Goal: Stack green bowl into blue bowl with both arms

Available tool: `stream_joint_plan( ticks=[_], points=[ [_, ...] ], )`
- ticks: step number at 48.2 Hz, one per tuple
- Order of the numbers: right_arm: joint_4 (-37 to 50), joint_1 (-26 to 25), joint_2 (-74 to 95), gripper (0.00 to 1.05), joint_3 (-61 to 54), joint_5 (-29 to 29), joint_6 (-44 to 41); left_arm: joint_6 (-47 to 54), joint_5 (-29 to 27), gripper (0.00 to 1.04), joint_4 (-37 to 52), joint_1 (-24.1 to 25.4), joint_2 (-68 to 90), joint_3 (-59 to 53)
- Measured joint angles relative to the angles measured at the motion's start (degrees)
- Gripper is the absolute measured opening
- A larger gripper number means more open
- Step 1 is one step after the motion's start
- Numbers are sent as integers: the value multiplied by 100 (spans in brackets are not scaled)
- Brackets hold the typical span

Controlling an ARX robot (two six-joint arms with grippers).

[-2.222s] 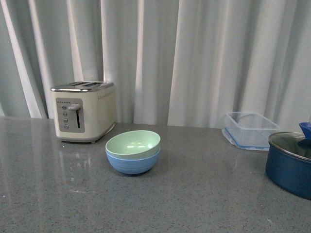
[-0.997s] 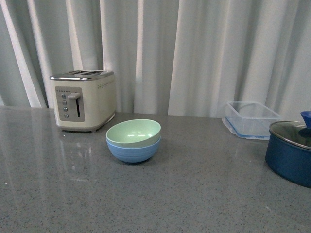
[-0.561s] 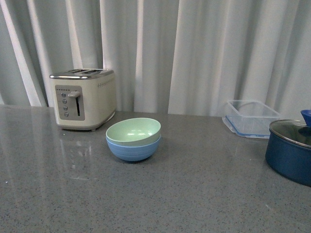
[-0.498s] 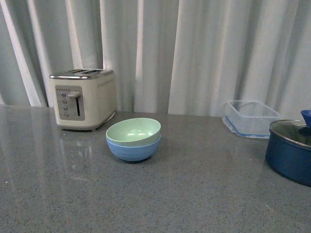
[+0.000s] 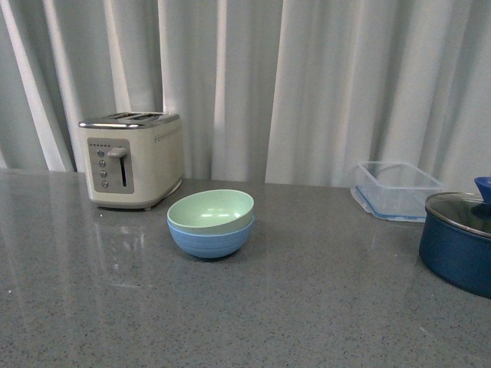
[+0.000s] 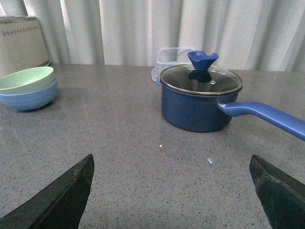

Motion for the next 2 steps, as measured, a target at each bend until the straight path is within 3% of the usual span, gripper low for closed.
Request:
stream_joint_plan(
  ticks=[2],
  points=[
    [0, 0, 0, 95, 0, 0, 0, 0, 0, 98, 0, 0, 0, 0]
  ],
)
